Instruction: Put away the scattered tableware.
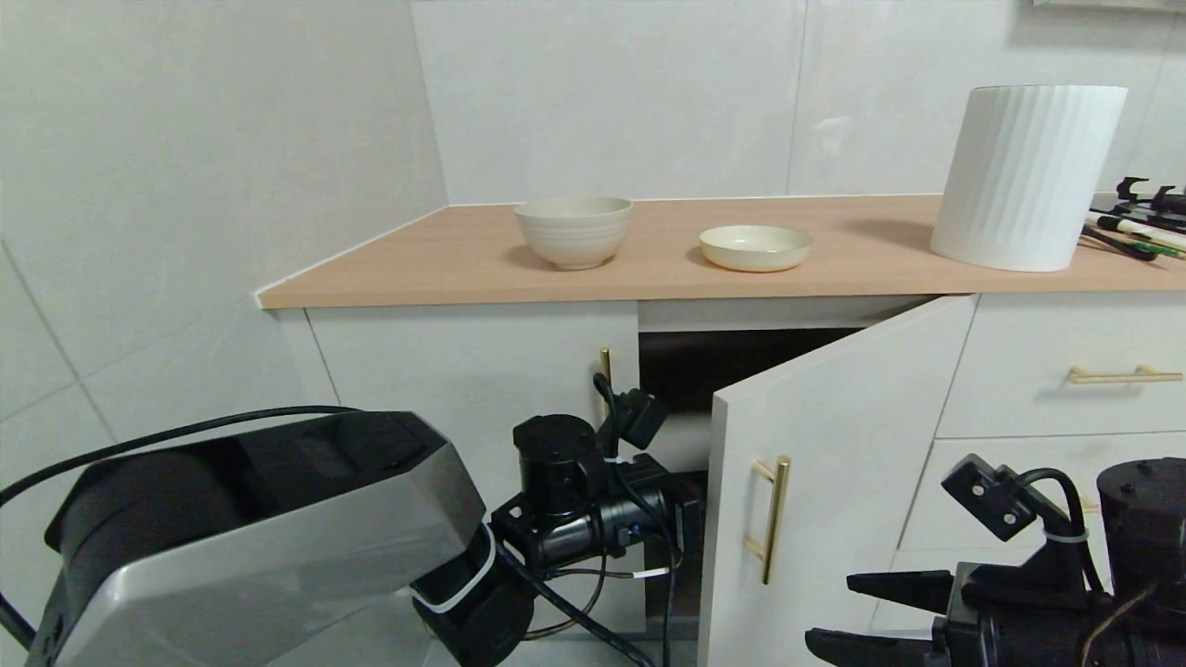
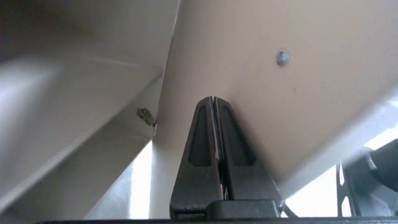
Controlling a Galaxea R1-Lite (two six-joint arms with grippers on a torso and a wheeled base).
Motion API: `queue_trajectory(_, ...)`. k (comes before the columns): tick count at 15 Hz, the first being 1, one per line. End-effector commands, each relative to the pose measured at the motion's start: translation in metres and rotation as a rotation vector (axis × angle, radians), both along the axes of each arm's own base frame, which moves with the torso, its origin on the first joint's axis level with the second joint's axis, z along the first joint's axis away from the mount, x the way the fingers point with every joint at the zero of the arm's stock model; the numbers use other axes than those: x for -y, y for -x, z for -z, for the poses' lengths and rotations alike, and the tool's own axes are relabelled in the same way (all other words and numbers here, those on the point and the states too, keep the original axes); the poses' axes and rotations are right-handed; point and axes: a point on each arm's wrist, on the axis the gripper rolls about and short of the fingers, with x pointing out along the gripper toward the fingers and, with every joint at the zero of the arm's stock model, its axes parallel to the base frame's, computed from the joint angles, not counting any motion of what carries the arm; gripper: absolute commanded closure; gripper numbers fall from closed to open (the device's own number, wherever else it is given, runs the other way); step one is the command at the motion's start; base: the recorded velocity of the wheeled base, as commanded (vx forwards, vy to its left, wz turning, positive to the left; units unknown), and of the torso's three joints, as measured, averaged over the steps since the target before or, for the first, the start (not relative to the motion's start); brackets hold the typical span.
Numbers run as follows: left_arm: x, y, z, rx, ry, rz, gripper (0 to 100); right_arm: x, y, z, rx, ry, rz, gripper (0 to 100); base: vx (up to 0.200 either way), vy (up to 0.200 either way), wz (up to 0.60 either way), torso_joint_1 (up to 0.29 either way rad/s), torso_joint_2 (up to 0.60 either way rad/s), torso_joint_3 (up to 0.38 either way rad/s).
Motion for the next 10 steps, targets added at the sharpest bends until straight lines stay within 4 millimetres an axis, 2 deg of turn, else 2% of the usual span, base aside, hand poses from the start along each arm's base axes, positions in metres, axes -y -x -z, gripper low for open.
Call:
queue_trajectory(1,0.006,-0.007,-0.005,0.025,0.021,0.001,100,0.001,0.001,0.000,0.001,-0.001,0.000,0,-0.200,0.000,0.00,-0.002,0.00,0.002)
queue_trajectory(2,0.010,-0.011,-0.004,0.020,0.017,0.003,100,0.001,0.001,0.001,-0.002,0.001,0.000,0,-0.200,0.000,0.00,-0.007,0.01,0.002)
queue_trajectory(5,0.019,-0.025,-0.008,0.004,0.005,-0.003,100,0.001,0.002,0.000,0.001,0.000,0.001,0,0.000,0.000,0.00,0.000,0.00,0.000)
queue_trajectory(9,0.026,-0.030,-0.015,0.002,0.003,0.001,100,0.001,0.002,0.000,0.001,0.002,0.004,0,0.000,0.000,0.00,0.000,0.00,0.000)
queue_trajectory(10,0.027,-0.031,-0.016,0.006,0.006,0.001,100,0.001,0.001,0.001,-0.001,0.002,0.002,0,-0.200,0.000,0.00,0.007,0.00,0.002)
